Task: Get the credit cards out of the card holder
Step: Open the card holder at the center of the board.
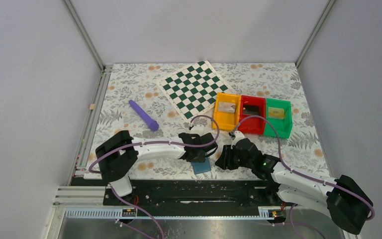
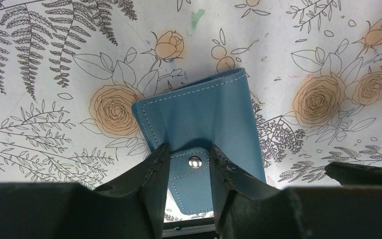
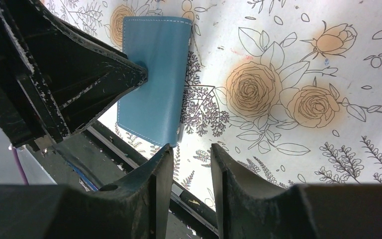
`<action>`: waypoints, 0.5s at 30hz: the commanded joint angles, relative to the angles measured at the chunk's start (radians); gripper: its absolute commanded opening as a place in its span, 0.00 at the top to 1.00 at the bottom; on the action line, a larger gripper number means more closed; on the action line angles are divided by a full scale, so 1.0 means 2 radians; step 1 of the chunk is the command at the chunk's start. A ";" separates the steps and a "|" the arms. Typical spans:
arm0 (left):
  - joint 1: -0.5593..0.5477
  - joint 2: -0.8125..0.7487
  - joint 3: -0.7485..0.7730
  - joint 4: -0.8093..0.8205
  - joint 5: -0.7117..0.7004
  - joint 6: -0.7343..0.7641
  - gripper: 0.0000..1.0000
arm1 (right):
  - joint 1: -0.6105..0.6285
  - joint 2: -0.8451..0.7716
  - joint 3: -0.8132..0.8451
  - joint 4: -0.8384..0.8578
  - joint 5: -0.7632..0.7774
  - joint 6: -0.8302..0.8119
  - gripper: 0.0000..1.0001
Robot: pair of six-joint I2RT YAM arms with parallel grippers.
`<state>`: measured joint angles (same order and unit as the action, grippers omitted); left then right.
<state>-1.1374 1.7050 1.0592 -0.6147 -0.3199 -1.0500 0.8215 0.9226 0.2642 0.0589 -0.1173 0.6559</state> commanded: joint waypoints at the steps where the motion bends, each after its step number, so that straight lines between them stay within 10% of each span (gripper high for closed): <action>1: -0.015 0.011 -0.019 0.000 0.006 -0.017 0.72 | -0.004 -0.009 0.000 0.015 -0.004 -0.003 0.59; 15: -0.014 -0.056 -0.032 0.057 0.011 0.021 1.00 | -0.004 0.045 0.004 0.086 -0.057 0.034 0.58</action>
<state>-1.1599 1.6695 1.0233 -0.5579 -0.3359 -1.0370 0.8211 0.9970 0.2642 0.1505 -0.1879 0.6933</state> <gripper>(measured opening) 0.018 0.417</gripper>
